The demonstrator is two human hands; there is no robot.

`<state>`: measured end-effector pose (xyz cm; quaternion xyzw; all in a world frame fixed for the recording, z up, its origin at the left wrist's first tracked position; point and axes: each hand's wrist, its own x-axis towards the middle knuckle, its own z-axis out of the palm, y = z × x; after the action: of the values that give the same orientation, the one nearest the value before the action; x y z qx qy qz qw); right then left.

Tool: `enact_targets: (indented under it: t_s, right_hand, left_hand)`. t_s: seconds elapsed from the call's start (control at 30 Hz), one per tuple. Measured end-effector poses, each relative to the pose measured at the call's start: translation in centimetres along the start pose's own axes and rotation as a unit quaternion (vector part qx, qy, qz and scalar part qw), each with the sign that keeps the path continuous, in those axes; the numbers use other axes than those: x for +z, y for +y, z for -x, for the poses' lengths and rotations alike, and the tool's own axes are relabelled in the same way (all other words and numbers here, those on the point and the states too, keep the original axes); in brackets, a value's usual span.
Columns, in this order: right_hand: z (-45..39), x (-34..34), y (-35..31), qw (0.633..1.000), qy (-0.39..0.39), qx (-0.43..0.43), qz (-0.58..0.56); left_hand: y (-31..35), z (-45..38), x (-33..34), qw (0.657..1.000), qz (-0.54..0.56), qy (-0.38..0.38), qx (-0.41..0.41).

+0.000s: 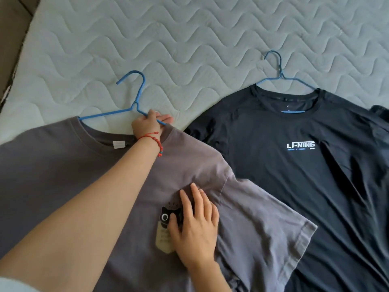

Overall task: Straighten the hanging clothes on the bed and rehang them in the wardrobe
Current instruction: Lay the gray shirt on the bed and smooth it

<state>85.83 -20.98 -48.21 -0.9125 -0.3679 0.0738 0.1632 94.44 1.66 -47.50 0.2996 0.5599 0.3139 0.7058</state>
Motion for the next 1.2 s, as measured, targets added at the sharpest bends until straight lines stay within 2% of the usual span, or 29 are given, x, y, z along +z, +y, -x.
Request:
enact_targets:
  t_s: [0.1, 0.17, 0.23, 0.33, 0.47, 0.6, 0.77, 0.93, 1.07, 1.2]
  right_hand:
    - [-4.5, -3.1, 3.6, 0.996, 0.065, -0.052, -0.043]
    - [-9.4, -5.6, 7.1, 0.992, 0.119, -0.020, -0.045]
    - [-14.8, -7.9, 10.8, 0.988, 0.134, 0.048, -0.059]
    - [-21.9, -9.8, 16.2, 0.989, 0.085, 0.116, -0.019]
    - [-27.6, -10.6, 20.9, 0.993, -0.015, 0.091, 0.077]
    - [-30.8, -10.3, 22.2, 0.992, -0.039, 0.105, 0.058]
    - [-33.2, -10.2, 22.0, 0.990, -0.059, 0.103, 0.081]
    - [-32.1, -10.6, 21.8, 0.988, 0.014, 0.081, 0.128]
    - [-29.3, -11.6, 22.0, 0.993, 0.040, 0.055, 0.101]
    - [-25.6, -13.5, 21.8, 0.991, 0.099, 0.072, 0.056]
  left_hand:
    - [-0.5, -0.6, 0.0, 0.994, -0.100, 0.028, 0.033]
    - [-0.9, -0.7, 0.4, 0.979, -0.169, 0.077, 0.082]
    - [-1.5, -0.5, 1.0, 0.968, -0.182, 0.121, 0.124]
    - [-2.3, -0.7, 1.6, 0.962, -0.179, 0.155, 0.140]
    - [-2.7, -1.4, 1.4, 0.949, -0.211, 0.169, 0.162]
    - [-2.7, -1.4, 1.3, 0.953, -0.202, 0.157, 0.164]
    - [-2.7, -1.3, 1.4, 0.954, -0.204, 0.158, 0.155]
    - [-2.8, -0.9, 1.5, 0.945, -0.219, 0.171, 0.174]
    - [-2.4, -0.5, 1.2, 0.948, -0.224, 0.154, 0.163]
    - [-1.9, 0.3, 0.9, 0.949, -0.230, 0.119, 0.178]
